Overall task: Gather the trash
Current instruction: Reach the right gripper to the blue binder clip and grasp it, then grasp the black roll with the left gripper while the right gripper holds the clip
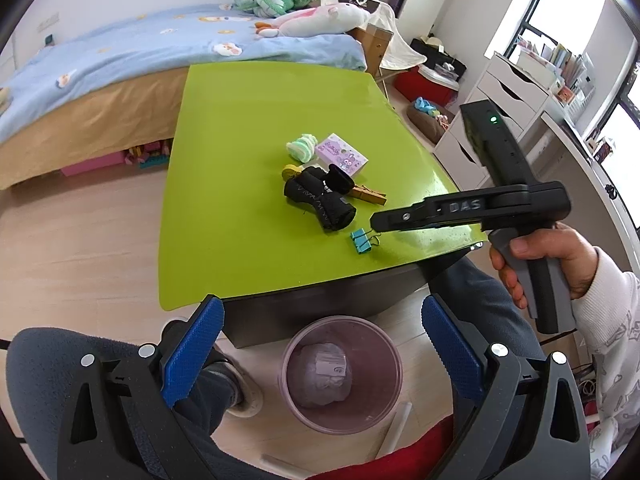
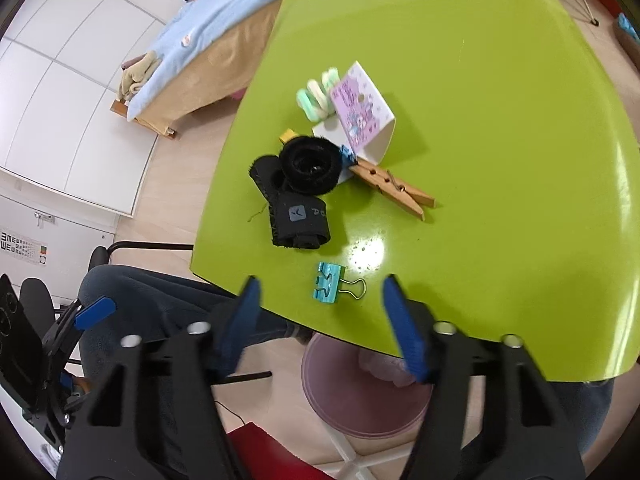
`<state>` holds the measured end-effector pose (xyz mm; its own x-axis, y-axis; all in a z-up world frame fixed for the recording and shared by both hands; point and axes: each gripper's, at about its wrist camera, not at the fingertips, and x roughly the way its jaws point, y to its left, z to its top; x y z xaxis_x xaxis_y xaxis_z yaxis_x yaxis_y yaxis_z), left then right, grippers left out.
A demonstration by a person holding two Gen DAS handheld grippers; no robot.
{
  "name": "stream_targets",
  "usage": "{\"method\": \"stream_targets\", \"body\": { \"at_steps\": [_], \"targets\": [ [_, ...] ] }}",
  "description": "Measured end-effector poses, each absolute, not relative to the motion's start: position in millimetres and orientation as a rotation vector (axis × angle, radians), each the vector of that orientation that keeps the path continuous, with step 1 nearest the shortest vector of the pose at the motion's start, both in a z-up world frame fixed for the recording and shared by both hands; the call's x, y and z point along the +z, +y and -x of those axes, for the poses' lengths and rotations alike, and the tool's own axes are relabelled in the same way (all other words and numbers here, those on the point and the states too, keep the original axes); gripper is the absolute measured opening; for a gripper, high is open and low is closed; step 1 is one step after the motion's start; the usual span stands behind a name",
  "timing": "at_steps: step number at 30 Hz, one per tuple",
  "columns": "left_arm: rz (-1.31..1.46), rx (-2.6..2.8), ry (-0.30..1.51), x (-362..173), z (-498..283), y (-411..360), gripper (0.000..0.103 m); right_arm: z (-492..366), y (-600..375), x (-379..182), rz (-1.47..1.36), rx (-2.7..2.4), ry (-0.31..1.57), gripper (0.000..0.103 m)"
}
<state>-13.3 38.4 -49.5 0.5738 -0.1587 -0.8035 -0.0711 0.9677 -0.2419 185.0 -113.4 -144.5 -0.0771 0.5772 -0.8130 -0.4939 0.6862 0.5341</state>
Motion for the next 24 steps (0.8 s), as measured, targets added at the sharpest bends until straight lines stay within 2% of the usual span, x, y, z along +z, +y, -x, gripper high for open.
{"method": "stream_targets", "body": {
  "at_steps": [9, 12, 24],
  "targets": [
    [0.267, -0.055, 0.964, -51.9, 12.4, 40.3, 0.095, -186.8, -108.7, -153.8, -0.087, 0.903, 1.404, 0.013],
    [0.265, -0.054, 0.967, -52.0, 11.6, 39.7, 0.095, -187.4, -108.6, -154.7, -0.089, 0.906, 1.394, 0.003],
    [0.225, -0.076, 0.954, -45.7, -0.9, 31.2, 0.095, -183.7, -124.0, -131.5, -0.071, 0.909, 1.322, 0.001]
  ]
}}
